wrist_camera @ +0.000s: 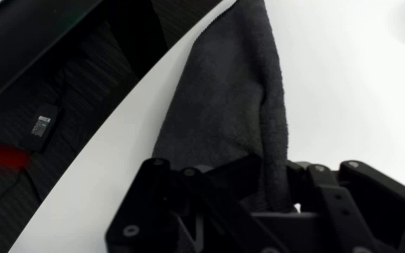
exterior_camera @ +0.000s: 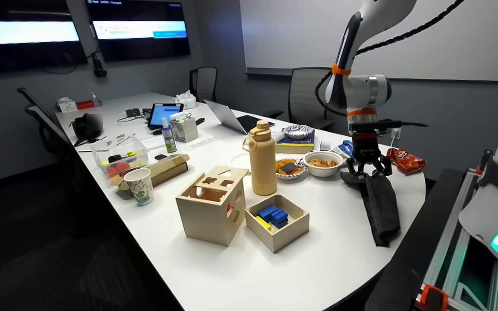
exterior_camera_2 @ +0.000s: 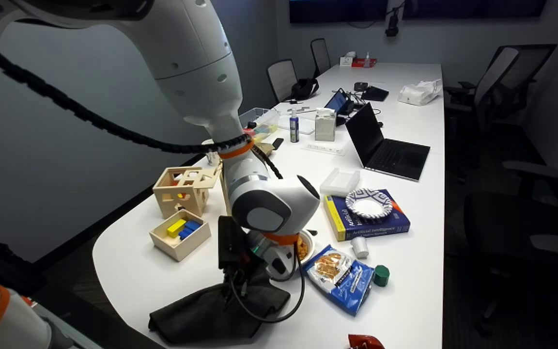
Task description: Use the towel to wipe the table top
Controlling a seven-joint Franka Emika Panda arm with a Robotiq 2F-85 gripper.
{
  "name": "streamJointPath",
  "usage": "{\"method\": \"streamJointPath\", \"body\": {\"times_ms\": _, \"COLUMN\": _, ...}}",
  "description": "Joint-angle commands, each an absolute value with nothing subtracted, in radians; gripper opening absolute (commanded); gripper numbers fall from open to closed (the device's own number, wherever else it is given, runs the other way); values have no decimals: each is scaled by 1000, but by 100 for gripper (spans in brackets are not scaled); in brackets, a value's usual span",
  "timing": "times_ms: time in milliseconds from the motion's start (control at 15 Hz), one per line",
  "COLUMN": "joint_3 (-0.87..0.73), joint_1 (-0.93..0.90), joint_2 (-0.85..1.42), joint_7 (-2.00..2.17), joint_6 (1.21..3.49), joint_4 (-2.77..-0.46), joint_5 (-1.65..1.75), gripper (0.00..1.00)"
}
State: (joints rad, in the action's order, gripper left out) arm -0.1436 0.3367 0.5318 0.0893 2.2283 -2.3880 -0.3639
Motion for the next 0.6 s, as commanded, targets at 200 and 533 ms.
{"method": "streamJointPath", "body": {"times_ms": 200, "joint_3": -94, "joint_1": 197, "joint_2": 475, "joint_7": 83, "joint_6": 2210, "joint_4": -2410, "joint_5": -324, "gripper": 0}}
{"method": "streamJointPath", "body": {"times_ms": 533, "joint_3": -28, "joint_1": 81, "joint_2": 484, "joint_7": 86, "joint_6": 2289, "joint_4": -2398, "joint_5": -318, "gripper": 0}}
